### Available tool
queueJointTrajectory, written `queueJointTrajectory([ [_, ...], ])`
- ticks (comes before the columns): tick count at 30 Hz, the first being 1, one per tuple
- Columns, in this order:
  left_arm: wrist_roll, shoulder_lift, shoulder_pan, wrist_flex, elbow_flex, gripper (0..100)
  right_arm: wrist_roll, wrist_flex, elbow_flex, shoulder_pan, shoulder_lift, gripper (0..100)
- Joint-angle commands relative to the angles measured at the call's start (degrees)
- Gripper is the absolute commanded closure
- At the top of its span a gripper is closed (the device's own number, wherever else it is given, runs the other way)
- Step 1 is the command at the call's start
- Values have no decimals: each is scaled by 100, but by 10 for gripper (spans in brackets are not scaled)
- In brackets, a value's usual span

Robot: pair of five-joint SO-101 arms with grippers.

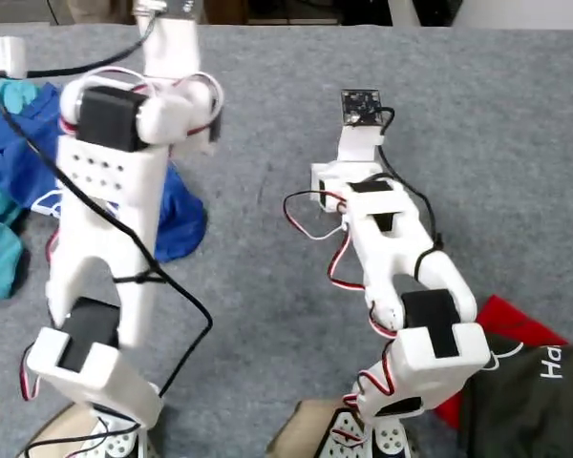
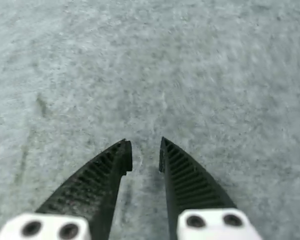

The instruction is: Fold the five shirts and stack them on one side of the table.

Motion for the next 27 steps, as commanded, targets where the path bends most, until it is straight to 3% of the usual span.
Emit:
queueJointTrajectory([
  [1, -18, 163, -967, -176, 396, 978, -62, -79, -259, 127, -295, 896],
  [4, -9, 769, -1591, -686, 1292, 953, -62, -79, -259, 127, -295, 896],
  [7, 35, 1560, -1943, -1275, 2048, 824, -62, -79, -259, 127, -295, 896],
  [10, 563, 2273, -2198, -1556, 2084, 719, -62, -79, -259, 127, -295, 896],
  [13, 774, 2958, -2312, -1732, 1829, 712, -62, 79, -295, 127, -295, 896],
  [18, 730, 4136, -2242, -1609, 1424, 787, -62, 105, -295, 66, -303, 896],
  [22, 730, 4664, -2092, -1037, 712, 981, -62, 105, -295, 66, -303, 896],
  [27, 738, 4787, -1644, 70, -290, 980, -62, 105, -295, 66, -303, 896],
])
